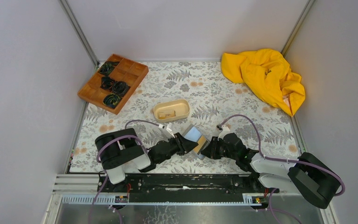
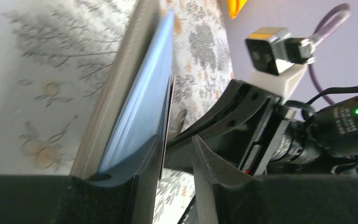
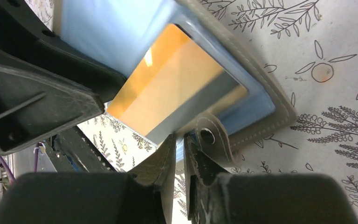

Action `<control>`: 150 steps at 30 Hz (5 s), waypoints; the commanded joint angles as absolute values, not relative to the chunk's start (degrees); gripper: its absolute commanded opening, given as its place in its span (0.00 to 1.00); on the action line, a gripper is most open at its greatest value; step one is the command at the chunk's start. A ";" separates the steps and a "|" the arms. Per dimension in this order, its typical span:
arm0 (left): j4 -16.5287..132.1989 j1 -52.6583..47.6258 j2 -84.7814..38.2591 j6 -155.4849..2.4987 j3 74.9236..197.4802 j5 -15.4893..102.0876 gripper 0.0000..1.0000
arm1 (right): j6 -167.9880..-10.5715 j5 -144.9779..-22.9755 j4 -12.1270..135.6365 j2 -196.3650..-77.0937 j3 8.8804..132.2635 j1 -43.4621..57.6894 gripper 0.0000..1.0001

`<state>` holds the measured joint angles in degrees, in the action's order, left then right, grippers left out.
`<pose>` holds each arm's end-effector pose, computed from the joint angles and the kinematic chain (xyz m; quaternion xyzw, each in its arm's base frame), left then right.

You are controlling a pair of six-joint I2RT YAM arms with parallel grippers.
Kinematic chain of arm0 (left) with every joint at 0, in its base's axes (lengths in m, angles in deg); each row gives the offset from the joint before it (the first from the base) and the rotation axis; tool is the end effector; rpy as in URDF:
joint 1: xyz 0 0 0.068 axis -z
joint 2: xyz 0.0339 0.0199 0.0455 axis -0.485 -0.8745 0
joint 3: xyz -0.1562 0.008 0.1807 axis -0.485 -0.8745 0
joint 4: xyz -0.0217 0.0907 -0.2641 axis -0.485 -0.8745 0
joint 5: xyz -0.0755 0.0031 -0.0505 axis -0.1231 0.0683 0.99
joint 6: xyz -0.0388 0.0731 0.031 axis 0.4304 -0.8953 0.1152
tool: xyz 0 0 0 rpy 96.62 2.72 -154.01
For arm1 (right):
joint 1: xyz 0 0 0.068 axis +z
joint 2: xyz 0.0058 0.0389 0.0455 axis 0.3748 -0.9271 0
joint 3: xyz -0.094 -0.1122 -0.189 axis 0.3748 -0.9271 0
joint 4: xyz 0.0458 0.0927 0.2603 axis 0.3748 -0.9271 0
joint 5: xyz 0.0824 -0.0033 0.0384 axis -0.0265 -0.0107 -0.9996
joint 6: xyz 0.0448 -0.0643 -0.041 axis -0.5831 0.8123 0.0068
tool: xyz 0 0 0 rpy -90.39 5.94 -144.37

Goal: Take the credit cards out of the card holder

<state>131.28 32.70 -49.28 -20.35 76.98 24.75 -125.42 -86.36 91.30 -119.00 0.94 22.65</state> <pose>0.1449 -0.2397 0.0409 -0.0966 0.7751 -0.5311 0.3284 0.1639 0.1812 0.0556 -0.0575 0.8549 0.4072 0.3162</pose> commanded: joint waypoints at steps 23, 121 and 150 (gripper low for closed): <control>141.12 37.58 -55.49 -17.20 72.89 30.56 0.36 | -123.77 -83.20 80.26 -116.39 2.47 23.33 0.18; 146.60 39.03 -57.87 -12.62 68.42 25.99 0.31 | -125.89 -84.55 80.58 -112.20 -3.04 23.34 0.18; 131.01 26.23 -54.42 -18.68 76.69 35.39 0.31 | -122.98 -76.53 59.21 -96.39 5.83 24.03 0.19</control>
<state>134.27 26.80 -55.90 -16.22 76.09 34.52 -124.97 -81.85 63.28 -95.55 0.54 23.48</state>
